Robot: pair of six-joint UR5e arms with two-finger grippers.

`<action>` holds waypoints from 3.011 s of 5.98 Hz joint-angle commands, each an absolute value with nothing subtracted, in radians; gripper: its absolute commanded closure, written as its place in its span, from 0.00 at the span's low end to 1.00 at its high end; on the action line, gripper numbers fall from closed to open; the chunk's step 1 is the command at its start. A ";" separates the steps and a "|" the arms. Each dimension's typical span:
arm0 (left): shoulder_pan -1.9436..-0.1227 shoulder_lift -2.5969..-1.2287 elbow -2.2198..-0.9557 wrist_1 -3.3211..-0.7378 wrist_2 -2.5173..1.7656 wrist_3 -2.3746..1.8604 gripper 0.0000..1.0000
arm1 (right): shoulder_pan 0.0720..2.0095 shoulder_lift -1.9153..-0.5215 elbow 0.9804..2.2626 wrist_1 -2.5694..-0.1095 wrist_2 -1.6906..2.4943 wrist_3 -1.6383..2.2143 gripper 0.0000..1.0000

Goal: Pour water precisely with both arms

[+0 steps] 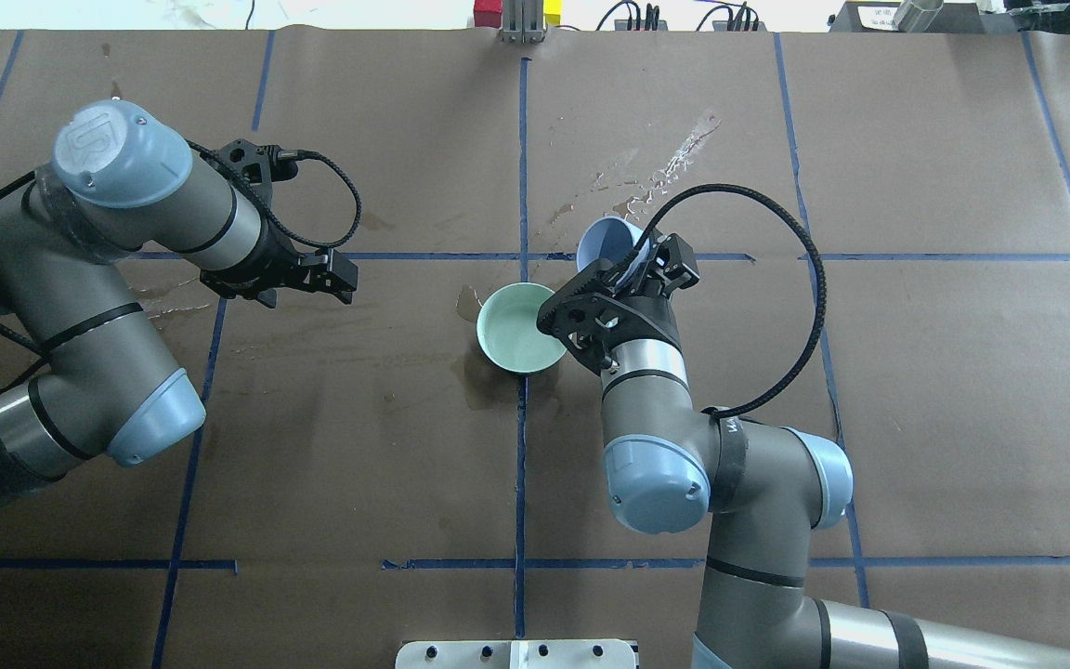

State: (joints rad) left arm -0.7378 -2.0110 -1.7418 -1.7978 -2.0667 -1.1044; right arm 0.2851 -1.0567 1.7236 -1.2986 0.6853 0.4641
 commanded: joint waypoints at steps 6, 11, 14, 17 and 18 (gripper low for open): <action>-0.738 -2.010 -1.741 -1.798 -2.069 -1.104 0.00 | 0.250 -0.991 1.666 -1.437 0.577 0.203 1.00; -0.738 -2.010 -1.741 -1.798 -2.069 -1.104 0.00 | 0.239 -0.992 1.646 -1.442 0.532 0.123 1.00; -0.738 -2.011 -1.743 -1.798 -2.071 -1.104 0.00 | 0.235 -0.991 1.641 -1.442 0.519 0.107 1.00; -0.739 -2.011 -1.743 -1.798 -2.071 -1.104 0.00 | 0.230 -0.992 1.638 -1.442 0.508 0.086 1.00; -0.738 -2.011 -1.743 -1.798 -2.071 -1.104 0.00 | 0.229 -0.992 1.638 -1.442 0.503 0.086 1.00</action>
State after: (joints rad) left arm -0.7390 -2.0111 -1.7426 -1.7978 -2.0709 -1.1045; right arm 0.2304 -0.9924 1.6388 -1.4419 0.5072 0.0870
